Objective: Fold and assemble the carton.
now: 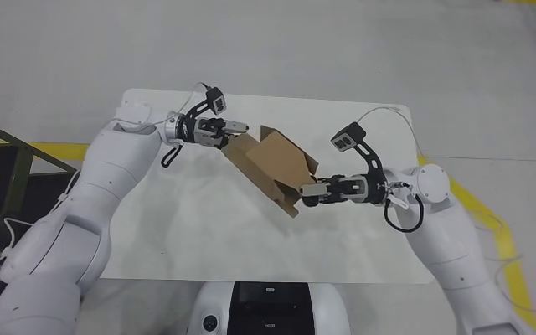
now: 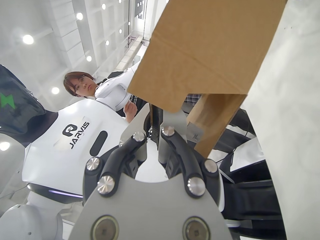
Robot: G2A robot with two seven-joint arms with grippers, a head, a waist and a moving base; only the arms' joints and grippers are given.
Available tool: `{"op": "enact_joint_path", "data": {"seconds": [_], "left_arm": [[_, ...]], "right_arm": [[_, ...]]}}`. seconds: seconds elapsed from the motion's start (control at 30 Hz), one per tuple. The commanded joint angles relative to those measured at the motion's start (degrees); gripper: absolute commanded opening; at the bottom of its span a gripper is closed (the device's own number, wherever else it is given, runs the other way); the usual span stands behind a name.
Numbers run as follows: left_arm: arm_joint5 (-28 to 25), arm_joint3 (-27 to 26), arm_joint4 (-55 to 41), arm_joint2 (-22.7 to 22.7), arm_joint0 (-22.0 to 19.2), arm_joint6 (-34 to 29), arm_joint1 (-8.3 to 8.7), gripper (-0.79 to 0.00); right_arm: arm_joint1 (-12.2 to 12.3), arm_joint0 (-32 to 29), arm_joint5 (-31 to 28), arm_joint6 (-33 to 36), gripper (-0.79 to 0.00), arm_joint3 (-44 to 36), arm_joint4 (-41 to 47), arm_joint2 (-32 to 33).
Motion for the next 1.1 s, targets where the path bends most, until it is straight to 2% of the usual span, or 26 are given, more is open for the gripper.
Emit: {"op": "enact_joint_path", "data": {"seconds": [0.0,0.17,0.23,0.27,0.3,0.47,0.5,0.67,0.7,0.8,1.07], "left_arm": [[0.0,-0.9,-2.3,1.5,0.0,0.0,0.71,-0.182],[-0.2,-2.8,-6.9,5.0,-0.2,0.0,2.54,-0.188],[-0.1,-3.3,-8.1,6.5,-0.4,0.0,3.18,-0.243],[0.0,-3.5,-8.7,7.3,-0.6,0.0,3.45,-0.302],[-0.1,-3.9,-9.2,8.1,-0.7,0.0,3.71,-0.394],[-0.6,-5.0,-11.1,12.1,-1.7,0.0,4.87,-0.483],[-0.8,-5.1,-11.5,12.8,-2.0,0.0,5.07,-0.539],[-1.5,-5.2,-13.9,16.0,-3.2,0.0,5.84,-0.677],[-1.6,-5.2,-14.3,16.6,-3.5,0.0,5.97,-0.730],[-1.9,-5.4,-15.7,18.1,-4.2,0.0,6.28,-0.779],[-1.9,-6.7,-19.1,20.6,-5.6,0.0,7.01,-0.785]], "right_arm": [[0.0,0.1,0.0,0.2,-0.785,0.1,0.1,0.1],[0.1,0.4,0.2,0.7,-0.785,0.3,0.2,0.0],[0.1,0.5,0.2,1.0,-0.785,0.3,0.3,-0.1],[0.1,0.6,0.2,1.1,-0.785,0.4,0.3,-0.3],[0.1,0.7,0.2,1.2,-0.785,0.4,0.3,-0.4],[0.0,1.0,0.1,1.4,-0.785,0.7,0.6,-0.7],[0.0,1.1,0.2,1.5,-0.785,0.8,0.7,-0.8],[0.0,1.5,0.1,1.6,-0.785,1.3,1.4,-0.8],[0.0,1.5,0.0,1.6,-0.785,1.4,1.6,-0.8],[0.0,1.7,0.0,1.8,-0.785,1.6,1.8,-0.8],[0.0,2.0,0.1,1.5,-0.785,2.3,2.6,-1.0]]}}
